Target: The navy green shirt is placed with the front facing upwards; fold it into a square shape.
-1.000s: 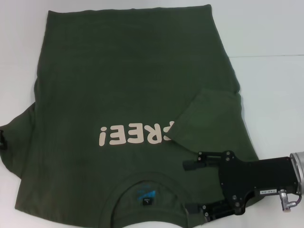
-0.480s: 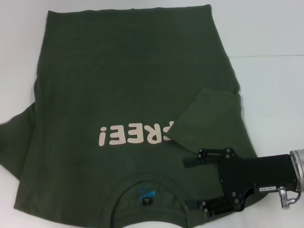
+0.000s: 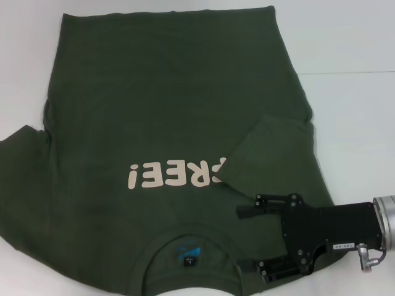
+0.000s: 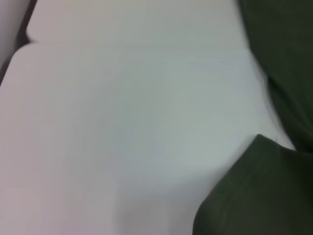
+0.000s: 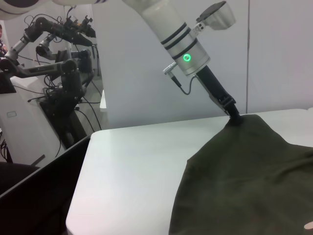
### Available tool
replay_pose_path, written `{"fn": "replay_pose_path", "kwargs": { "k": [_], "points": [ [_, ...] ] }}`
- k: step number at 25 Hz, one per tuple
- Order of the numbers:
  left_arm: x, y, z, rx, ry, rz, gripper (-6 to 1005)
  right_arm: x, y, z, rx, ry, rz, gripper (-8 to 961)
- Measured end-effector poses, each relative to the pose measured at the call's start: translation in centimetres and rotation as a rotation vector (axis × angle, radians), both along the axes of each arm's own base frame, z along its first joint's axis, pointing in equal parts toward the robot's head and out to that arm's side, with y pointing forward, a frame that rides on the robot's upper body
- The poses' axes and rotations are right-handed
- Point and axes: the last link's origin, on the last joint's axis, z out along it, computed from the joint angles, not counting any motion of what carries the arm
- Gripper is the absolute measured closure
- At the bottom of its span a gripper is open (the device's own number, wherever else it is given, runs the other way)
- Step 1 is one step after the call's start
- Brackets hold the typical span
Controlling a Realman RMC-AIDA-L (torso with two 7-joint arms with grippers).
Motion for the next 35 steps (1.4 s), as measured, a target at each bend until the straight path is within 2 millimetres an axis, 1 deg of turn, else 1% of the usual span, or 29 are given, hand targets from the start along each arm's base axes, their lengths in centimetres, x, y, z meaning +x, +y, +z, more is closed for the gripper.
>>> {"fn": "replay_pose_path", "kwargs": {
  "k": [3, 7, 10, 13, 14, 16, 20, 24, 30, 35],
  "points": [
    [0.4, 0.4, -0.5, -0.019, 0.019, -0.026, 985, 0.1, -0.1, -0.1, -0.005, 0.002, -0.005, 54],
    [1.5, 0.2, -1.3, -0.078, -0.021, -0.035, 982, 0.1, 0.0, -0.2, -0.004, 0.002, -0.010, 54],
    [3.9, -0.4, -3.2, -0.202, -0.133, -0.099, 979, 0.1, 0.0, -0.2, -0.005, 0.001, -0.019, 54],
    [6.3, -1.0, -5.3, -0.310, -0.261, -0.210, 977, 0.2, 0.0, -0.2, -0.004, -0.001, -0.024, 54],
    [6.7, -1.1, -5.7, -0.324, -0.283, -0.225, 976, 0.2, 0.0, -0.3, -0.004, -0.001, -0.025, 54],
    [7.8, -1.3, -7.5, -0.365, -0.347, -0.256, 975, 0.3, 0.0, -0.3, -0.006, -0.001, -0.031, 54],
    [8.4, -1.0, -9.2, -0.371, -0.397, -0.263, 972, 0.3, 0.0, -0.4, -0.007, -0.001, -0.036, 54],
    [8.4, -0.6, -10.7, -0.358, -0.460, -0.255, 968, 0.4, 0.0, -0.4, -0.004, -0.006, -0.038, 53],
    [8.8, 0.1, -10.8, -0.309, -0.486, -0.269, 964, 0.5, 0.1, -0.4, -0.001, -0.012, -0.040, 53],
    [9.2, 0.8, -11.6, -0.299, -0.499, -0.272, 960, 0.6, 0.0, -0.5, -0.004, -0.010, -0.047, 53]
  ]
}}
